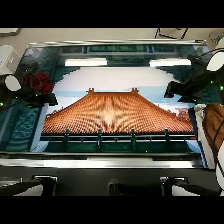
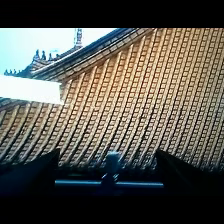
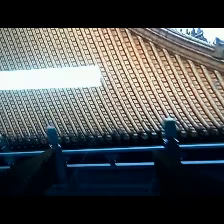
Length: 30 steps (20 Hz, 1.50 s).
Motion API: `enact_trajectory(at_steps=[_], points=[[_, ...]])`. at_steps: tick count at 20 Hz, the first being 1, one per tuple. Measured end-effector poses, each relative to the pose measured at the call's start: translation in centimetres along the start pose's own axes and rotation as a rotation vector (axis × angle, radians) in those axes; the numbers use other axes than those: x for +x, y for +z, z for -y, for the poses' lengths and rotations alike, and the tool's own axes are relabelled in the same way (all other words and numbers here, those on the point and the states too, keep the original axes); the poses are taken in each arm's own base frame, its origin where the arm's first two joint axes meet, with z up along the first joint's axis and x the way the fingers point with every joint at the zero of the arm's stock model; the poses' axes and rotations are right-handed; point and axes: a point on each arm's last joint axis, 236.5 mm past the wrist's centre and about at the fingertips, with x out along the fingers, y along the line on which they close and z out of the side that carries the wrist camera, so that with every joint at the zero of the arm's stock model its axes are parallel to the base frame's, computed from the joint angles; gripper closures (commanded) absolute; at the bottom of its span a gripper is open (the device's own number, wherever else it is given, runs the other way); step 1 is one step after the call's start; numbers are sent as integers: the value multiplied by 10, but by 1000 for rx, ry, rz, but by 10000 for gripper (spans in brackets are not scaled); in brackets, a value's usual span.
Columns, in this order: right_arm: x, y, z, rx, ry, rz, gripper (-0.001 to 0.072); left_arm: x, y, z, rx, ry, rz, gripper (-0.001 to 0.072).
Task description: Fold the clothes and pants, and hang the long-sleeved shirts on hangers.
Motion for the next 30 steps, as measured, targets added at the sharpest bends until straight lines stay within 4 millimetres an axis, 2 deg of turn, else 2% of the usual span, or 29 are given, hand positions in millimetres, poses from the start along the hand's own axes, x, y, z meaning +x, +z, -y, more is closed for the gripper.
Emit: enact_trajectory(at_steps=[3,7,9,11,12,14,16,17,19,21,22,25,30], points=[[0,16,-2,1,8,68,22,0,2,1,2,-2,8,-7],[-4,44,-5,-1,23,188,23,0,21,4,1,-13,86,-7],[-8,62,-7,-9,31,266,23,-1,42,7,0,-26,172,-10],[-12,77,-8,-12,34,329,23,-8,82,3,-52,-47,319,-13],[-14,83,-9,-18,35,355,23,-14,105,-7,-109,-54,385,-13],[-14,88,-9,-36,34,377,23,-24,146,-45,-270,-77,471,-13],[-12,88,-8,-44,30,371,24,-27,170,-101,-465,-110,490,-12],[-9,86,-8,-48,28,358,25,-23,172,-133,-565,-122,472,-12],[-5,80,-7,-54,24,326,42,-7,158,-188,-723,-138,404,-12],[-1,74,-6,-54,22,296,42,18,134,-223,-826,-147,310,-12],[0,72,-6,-55,23,286,42,30,123,-234,-856,-149,274,-12],[2,69,-6,-56,24,270,42,75,99,-244,-888,-179,169,-12],[3,66,-12,-51,49,257,42,134,97,-219,-868,-313,98,-12]])
